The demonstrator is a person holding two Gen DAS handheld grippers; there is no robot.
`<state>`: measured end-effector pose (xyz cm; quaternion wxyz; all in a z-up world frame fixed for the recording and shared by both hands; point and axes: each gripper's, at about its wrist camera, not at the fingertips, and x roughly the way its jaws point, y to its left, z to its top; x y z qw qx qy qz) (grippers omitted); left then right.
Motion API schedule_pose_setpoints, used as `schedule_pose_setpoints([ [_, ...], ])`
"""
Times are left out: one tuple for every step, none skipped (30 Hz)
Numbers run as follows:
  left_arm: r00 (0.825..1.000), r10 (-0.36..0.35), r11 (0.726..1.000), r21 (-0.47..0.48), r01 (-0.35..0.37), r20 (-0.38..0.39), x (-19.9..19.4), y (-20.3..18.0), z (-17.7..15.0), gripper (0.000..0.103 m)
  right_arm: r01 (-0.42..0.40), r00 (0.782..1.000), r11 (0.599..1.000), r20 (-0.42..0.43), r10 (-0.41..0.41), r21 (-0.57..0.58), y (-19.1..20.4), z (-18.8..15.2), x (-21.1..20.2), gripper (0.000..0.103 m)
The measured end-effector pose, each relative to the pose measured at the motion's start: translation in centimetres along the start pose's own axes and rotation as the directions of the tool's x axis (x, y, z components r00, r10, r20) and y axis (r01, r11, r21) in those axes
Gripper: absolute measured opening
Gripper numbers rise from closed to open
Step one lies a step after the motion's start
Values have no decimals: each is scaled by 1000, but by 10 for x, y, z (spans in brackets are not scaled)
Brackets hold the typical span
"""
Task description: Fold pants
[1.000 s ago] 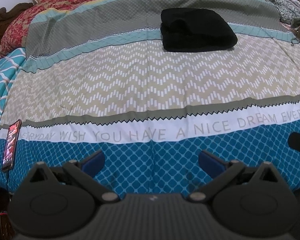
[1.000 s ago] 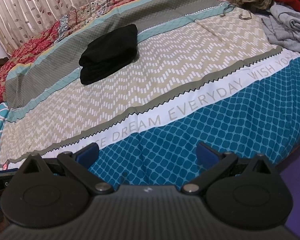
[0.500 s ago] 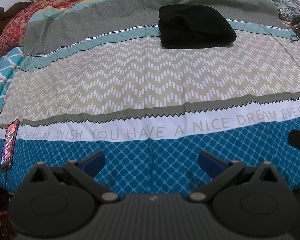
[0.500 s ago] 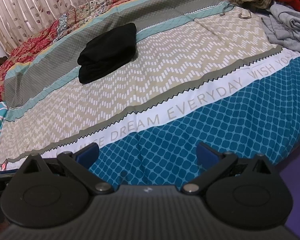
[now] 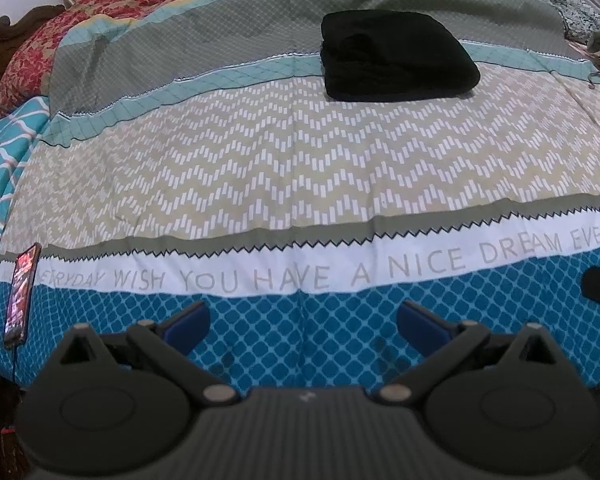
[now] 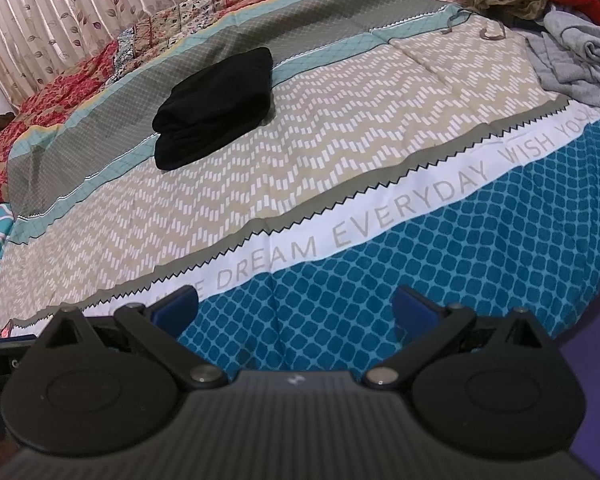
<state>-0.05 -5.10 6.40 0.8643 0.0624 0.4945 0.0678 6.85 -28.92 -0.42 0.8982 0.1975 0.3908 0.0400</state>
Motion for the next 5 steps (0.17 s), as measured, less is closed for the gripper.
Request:
schedule_pose_setpoints([
  [1000, -3, 1000, 4, 3, 14, -1, -1, 2, 103, 0, 1000, 1000, 1, 0, -4, 0, 2, 1, 103],
  [1000, -10, 1000, 6, 9, 27, -2, -1, 3, 103, 0, 1000, 1000, 3, 0, -8, 0, 4, 2, 103],
  [999, -21, 1000, 4, 21, 42, -3, -1, 6, 103, -1, 1000, 1000, 10, 1, -16, 1, 6, 2, 103],
  [998, -35, 999, 2, 35, 60, -5, -2, 8, 103, 0, 1000, 1000, 18, 0, -24, 1, 8, 2, 103],
  [996, -50, 999, 6, 49, 80, -7, -3, 12, 103, 2, 1000, 999, 28, -1, -35, 2, 10, 2, 103],
])
